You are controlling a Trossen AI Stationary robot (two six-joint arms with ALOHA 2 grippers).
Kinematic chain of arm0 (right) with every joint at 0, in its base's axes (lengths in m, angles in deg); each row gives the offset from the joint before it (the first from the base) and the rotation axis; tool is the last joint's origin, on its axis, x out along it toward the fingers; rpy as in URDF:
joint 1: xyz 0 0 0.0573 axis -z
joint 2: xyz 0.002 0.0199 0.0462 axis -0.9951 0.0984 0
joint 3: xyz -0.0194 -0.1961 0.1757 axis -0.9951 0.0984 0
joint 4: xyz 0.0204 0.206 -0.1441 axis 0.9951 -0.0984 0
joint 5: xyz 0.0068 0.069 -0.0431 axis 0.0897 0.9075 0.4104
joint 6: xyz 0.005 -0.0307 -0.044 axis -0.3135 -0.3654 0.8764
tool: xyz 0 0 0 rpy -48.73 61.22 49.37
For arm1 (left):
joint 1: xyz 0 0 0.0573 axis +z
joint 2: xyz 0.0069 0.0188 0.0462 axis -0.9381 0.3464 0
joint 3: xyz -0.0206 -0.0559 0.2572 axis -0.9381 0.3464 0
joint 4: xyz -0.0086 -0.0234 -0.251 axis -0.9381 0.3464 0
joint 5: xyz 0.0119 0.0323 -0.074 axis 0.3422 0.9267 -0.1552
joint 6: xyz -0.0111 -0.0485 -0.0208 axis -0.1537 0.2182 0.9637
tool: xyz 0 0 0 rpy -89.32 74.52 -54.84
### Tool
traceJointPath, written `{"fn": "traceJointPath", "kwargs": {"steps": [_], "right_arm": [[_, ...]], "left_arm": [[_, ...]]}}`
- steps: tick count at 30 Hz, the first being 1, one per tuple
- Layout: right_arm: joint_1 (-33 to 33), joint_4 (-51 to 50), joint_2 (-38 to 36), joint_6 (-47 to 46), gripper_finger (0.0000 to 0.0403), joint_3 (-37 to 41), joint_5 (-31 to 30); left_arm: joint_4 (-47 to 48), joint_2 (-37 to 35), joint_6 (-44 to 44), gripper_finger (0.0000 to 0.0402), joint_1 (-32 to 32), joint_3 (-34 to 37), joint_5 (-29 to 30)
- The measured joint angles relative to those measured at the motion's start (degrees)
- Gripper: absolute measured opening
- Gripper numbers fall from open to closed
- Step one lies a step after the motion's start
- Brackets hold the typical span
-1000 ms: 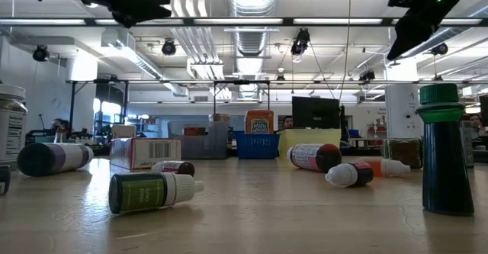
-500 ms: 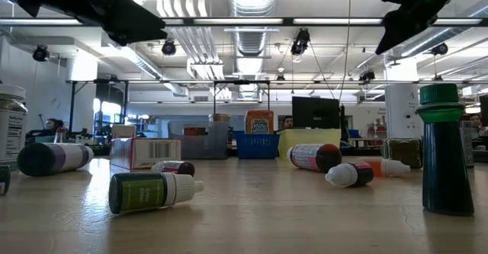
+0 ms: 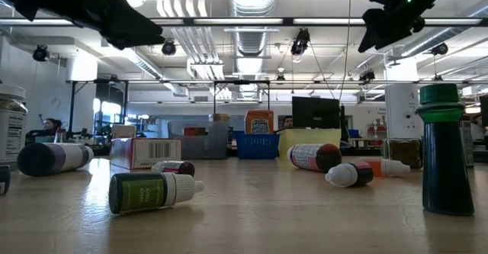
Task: Pick & Place Kitchen Items
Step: Put the top orange food coloring bottle into the yellow bin
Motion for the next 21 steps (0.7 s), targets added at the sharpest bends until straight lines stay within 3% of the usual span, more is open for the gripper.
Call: {"fn": "traceJointPath", "kwargs": {"steps": [9, 21], "right_arm": [[0.00, 0.09, 3.51, 1.29, 0.0366, 0.00, -0.01], [0.00, 0.24, 7.06, 1.87, 0.0366, 0.00, -0.02]], "left_arm": [[-0.85, -8.04, -2.82, 0.0261, -0.02, 5.66, -0.14], [-0.71, -19.30, -2.89, 0.0261, 0.02, 13.58, 4.56]]}}
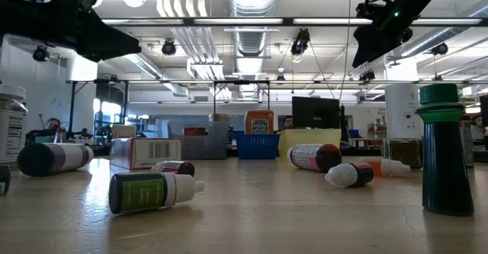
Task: Pick & Place Kitchen Items
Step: Put the top orange food coloring bottle into the yellow bin
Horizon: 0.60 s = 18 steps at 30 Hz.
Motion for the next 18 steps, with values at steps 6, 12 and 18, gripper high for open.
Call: {"fn": "traceJointPath", "kwargs": {"steps": [6, 12, 18], "right_arm": [[0.00, 0.04, 0.97, 0.20, 0.0366, 0.00, 0.00], [0.00, 0.07, 0.93, 0.37, 0.0366, 0.00, 0.00], [-0.17, 1.61, 0.93, 1.36, 0.0366, -0.01, 0.00]], "left_arm": [[-0.07, -0.77, 0.11, 0.0261, -0.02, 1.28, 0.24], [0.06, -0.72, 0.13, 0.0261, -0.02, 2.14, 0.24], [0.18, -0.67, 0.19, 0.0261, -0.02, 3.42, 0.19]]}}
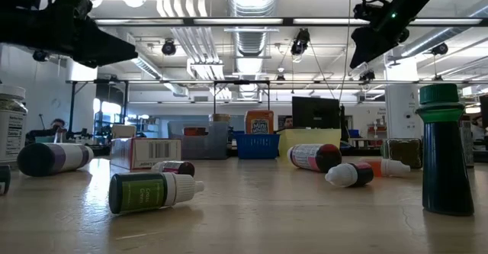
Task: Pick & Place Kitchen Items
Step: Put the top orange food coloring bottle into the yellow bin
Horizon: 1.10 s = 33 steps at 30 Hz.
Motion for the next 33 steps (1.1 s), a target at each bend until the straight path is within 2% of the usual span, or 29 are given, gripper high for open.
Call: {"fn": "traceJointPath", "kwargs": {"steps": [4, 9, 13, 17, 22, 27, 33], "right_arm": [[-0.66, -1.94, -0.02, -0.62, 0.0366, -1.98, -0.02], [-3.87, -10.01, -0.07, 0.51, 0.0366, -7.54, 0.76], [-5.88, -11.54, -0.05, 1.79, 0.0365, -10.87, 11.21], [-7.19, -12.31, -0.07, -1.65, 0.0349, -12.91, 11.63], [-9.70, -12.25, 0.04, -8.01, 0.0309, -12.90, 17.63], [-10.01, -13.54, 0.27, -6.71, 0.0267, -12.10, 11.29], [-10.13, -23.41, 1.32, -8.11, 0.0223, -13.24, 11.53]], "left_arm": [[0.05, 0.03, 0.07, 0.0261, 0.00, 1.21, -0.19], [0.40, 0.15, 0.07, 0.0261, 0.00, 2.62, -0.19], [0.66, 0.17, 0.07, 0.0261, 0.00, 4.01, -0.19], [1.08, 0.22, 0.07, 0.0261, 0.00, 5.89, -0.19], [0.13, 0.43, 0.07, 0.0261, 0.00, 6.71, -0.32], [0.29, 0.46, 0.07, 0.0261, 0.00, 6.71, -0.32], [0.46, 0.46, 0.07, 0.0261, 0.00, 6.73, -0.30]]}}
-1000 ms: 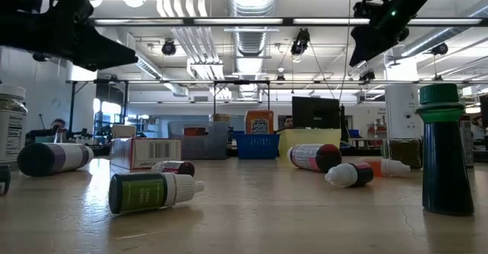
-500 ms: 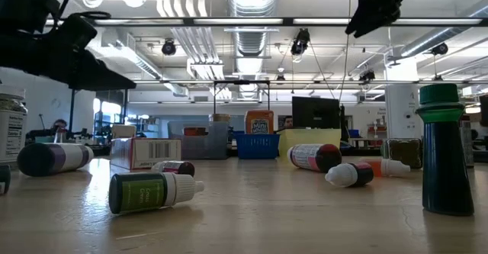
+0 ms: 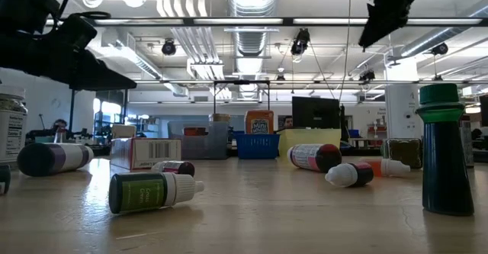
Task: Pick & Place Kitchen Items
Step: Put the top orange food coloring bottle into the yellow bin
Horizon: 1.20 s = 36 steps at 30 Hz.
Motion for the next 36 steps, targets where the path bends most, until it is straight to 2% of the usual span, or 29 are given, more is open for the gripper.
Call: {"fn": "traceJointPath", "kwargs": {"steps": [6, 11, 15, 26, 32, 36], "right_arm": [[2.54, -18.34, 1.17, -6.72, 0.0218, -2.51, -0.55], [5.02, -24.82, 3.36, -12.54, 0.0229, -3.27, 2.15], [6.06, -24.85, 6.18, -13.08, 0.0225, -1.03, 3.59], [8.07, -20.43, 11.12, -12.42, 0.0175, 3.82, 3.42], [11.06, -16.66, 10.97, -12.32, 0.0180, 8.01, 3.69], [12.20, -12.31, 11.23, -10.93, 0.0189, 11.22, 6.39]], "left_arm": [[0.11, 0.01, 0.00, 0.0261, 0.00, 0.02, 0.04], [0.12, 0.01, 0.00, 0.0261, 0.00, 0.07, 0.07], [0.13, 0.00, 0.00, 0.0261, 0.00, 0.09, 0.09], [0.13, 0.02, 0.00, 0.0261, 0.00, 0.11, 0.11], [0.11, 0.01, -0.01, 0.0261, 0.00, 0.13, 0.11], [0.07, 0.00, -0.02, 0.0261, 0.00, 0.13, 0.11]]}}
